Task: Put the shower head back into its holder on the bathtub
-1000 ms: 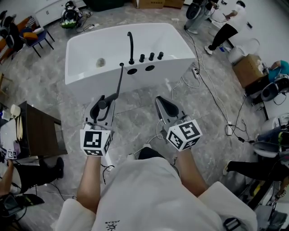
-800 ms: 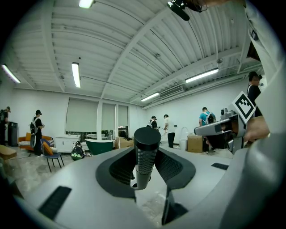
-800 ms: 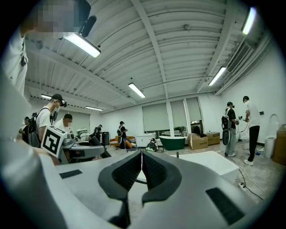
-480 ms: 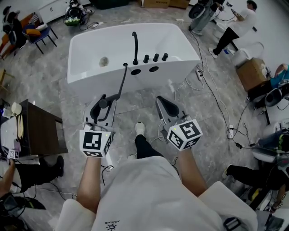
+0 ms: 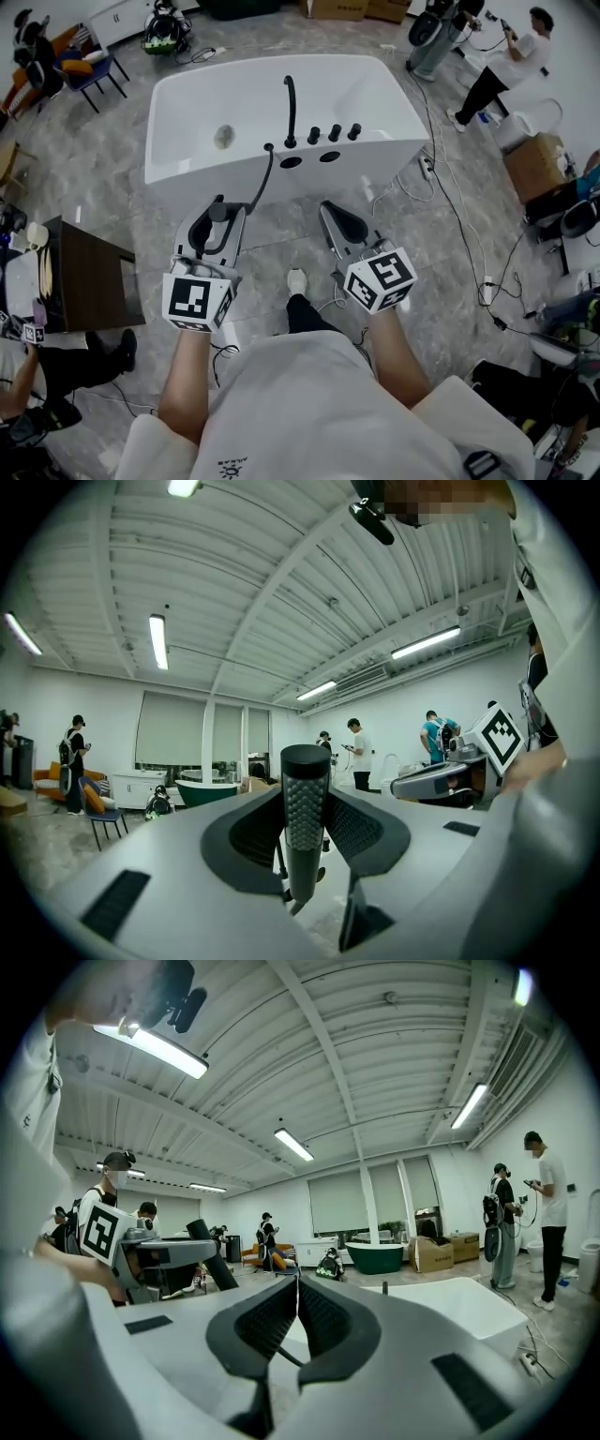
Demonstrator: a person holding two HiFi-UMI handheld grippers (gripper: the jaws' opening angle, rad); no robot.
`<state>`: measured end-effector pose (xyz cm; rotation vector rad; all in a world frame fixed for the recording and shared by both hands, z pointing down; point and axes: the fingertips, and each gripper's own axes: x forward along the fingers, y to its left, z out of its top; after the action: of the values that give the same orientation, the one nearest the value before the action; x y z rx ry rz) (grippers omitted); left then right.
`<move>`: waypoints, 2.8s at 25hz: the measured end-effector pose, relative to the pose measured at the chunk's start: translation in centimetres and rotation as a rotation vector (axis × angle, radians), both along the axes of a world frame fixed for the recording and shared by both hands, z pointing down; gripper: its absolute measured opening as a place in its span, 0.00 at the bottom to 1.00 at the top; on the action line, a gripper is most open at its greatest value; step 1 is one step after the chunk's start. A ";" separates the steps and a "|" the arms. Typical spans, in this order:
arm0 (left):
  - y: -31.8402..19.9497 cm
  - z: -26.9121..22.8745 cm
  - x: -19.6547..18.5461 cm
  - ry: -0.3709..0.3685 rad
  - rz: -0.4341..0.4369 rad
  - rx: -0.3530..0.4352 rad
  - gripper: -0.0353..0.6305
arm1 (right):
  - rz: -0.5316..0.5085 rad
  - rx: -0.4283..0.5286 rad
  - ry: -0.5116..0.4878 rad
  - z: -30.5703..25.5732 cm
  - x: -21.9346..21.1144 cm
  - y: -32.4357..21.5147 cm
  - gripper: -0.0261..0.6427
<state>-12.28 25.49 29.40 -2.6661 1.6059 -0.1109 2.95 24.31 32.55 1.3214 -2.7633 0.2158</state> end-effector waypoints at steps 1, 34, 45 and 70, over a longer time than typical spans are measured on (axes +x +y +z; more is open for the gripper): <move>-0.7 -0.2 0.1 0.003 0.000 0.001 0.27 | -0.005 0.002 0.002 -0.1 -0.1 -0.8 0.07; -22.8 -4.8 7.0 -0.042 -0.091 0.026 0.27 | -0.212 0.024 -0.049 -2.4 1.5 -24.4 0.06; -26.7 -3.8 7.5 -0.057 -0.089 0.016 0.27 | -0.187 0.021 -0.042 -1.6 2.8 -27.8 0.07; -42.2 0.1 2.8 -0.014 0.018 -0.061 0.27 | -0.111 0.026 0.035 -0.7 -3.1 -41.9 0.07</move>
<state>-9.52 -16.75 29.49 -2.7180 1.5995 -0.1804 -0.12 -17.57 31.85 1.1608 -2.8090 0.1493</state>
